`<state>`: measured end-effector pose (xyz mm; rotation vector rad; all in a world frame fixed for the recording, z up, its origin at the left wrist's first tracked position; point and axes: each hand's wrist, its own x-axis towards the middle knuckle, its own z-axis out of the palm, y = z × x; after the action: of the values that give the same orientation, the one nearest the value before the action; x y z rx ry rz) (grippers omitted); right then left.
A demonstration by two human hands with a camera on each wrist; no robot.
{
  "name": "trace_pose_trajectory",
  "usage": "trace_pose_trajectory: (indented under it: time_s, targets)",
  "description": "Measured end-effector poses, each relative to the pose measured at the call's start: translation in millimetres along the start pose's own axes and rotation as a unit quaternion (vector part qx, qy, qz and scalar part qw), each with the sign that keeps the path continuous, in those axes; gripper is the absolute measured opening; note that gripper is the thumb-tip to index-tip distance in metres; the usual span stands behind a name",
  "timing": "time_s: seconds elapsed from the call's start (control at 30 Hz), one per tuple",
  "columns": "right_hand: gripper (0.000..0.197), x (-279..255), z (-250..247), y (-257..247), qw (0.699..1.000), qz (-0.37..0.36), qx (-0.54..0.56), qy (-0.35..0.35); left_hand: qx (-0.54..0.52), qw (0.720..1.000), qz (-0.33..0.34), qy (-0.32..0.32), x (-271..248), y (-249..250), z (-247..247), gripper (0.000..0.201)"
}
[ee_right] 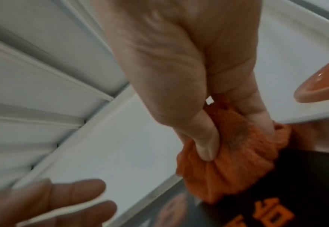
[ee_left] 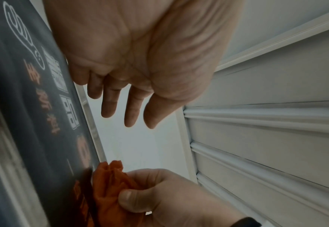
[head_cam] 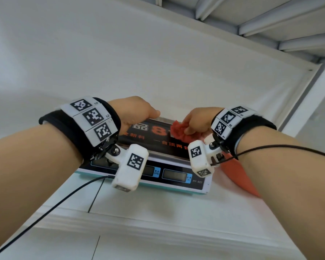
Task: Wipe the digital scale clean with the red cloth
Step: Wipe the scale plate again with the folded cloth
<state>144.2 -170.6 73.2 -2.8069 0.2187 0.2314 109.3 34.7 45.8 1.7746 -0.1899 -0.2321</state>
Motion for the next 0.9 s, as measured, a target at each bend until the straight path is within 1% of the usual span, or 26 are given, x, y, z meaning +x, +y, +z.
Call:
trace_pose_trajectory:
  time_s: [0.03,0.1,0.17,0.2,0.23,0.3,0.33,0.37,0.43,0.5,0.57,0.63,0.67,0.7,0.77,0.8,0.83,0.9]
  targets:
    - [0.033,-3.0,0.2,-0.5,1.0,-0.005,-0.002,-0.019,0.0,1.0,-0.001,0.002,-0.6,0.0,0.3,0.032]
    - [0.023,-16.2,-0.3,-7.2,0.995,-0.031,-0.014,-0.095,0.017,1.0,0.002,0.009,-1.9,-0.4,1.3,0.044]
    - [0.024,-27.6,-2.0,-10.9,0.984,-0.057,0.018,-0.169,0.021,1.0,0.008,0.011,-0.8,-1.7,3.8,0.047]
    - [0.026,-31.1,-2.7,-12.4,0.983,-0.062,0.034,-0.171,0.022,1.0,0.007,0.008,-0.7,-1.4,4.7,0.048]
    - [0.026,-29.5,-3.2,-12.2,0.987,-0.063,0.045,-0.142,0.022,1.0,0.007,0.006,-2.4,-0.5,5.8,0.047]
    - [0.023,-25.0,-3.5,-8.6,0.997,-0.051,0.047,-0.042,0.019,1.0,0.007,-0.002,-6.3,-0.5,6.1,0.04]
    - [0.023,-23.8,-3.7,-5.6,0.999,-0.036,0.038,-0.01,0.018,1.0,0.007,-0.006,-7.0,-0.8,5.4,0.037]
    - [0.022,-22.9,-3.7,-1.9,0.999,-0.019,0.026,0.003,0.018,1.0,0.006,-0.008,-6.4,-1.2,4.0,0.034]
    - [0.028,-27.6,-2.8,1.9,1.0,0.018,-0.005,0.011,0.013,1.0,0.006,-0.015,-7.6,-0.9,1.7,0.026]
    - [0.035,-35.5,-0.9,-0.5,0.999,0.035,-0.032,0.007,0.017,1.0,0.005,-0.017,-8.7,-0.3,0.7,0.021]
    - [0.037,-42.3,1.2,-7.6,0.998,0.031,-0.044,-0.037,0.027,0.999,0.011,-0.014,-9.0,-1.0,1.1,0.022]
    - [0.029,-51.3,1.5,-13.5,0.995,0.015,-0.021,-0.095,0.034,0.999,0.021,-0.011,-10.2,-1.5,2.6,0.025]
    - [0.025,-52.9,0.7,-14.6,0.995,0.01,-0.001,-0.098,0.044,0.999,0.024,-0.01,-11.1,-1.5,3.5,0.025]
    - [0.022,-53.2,-0.7,-14.1,0.997,0.006,0.019,-0.081,0.06,0.998,0.03,-0.011,-11.3,-2.0,3.7,0.026]
    - [0.018,-50.8,-3.7,-9.5,0.999,0.016,0.039,-0.005,0.114,0.992,0.039,-0.025,-14.8,-2.6,3.6,0.022]
    - [0.016,-51.5,-4.2,-5.9,0.999,0.023,0.029,0.02,0.147,0.987,0.042,-0.037,-17.1,-2.9,3.0,0.021]
    - [0.016,-50.7,-4.4,-1.5,0.999,0.03,-0.011,0.027,0.18,0.981,0.042,-0.053,-19.6,-3.3,3.0,0.024]
    - [0.023,-52.1,-2.9,4.7,0.991,0.037,-0.127,0.023,0.229,0.969,0.035,-0.08,-25.0,-4.1,3.1,0.035]
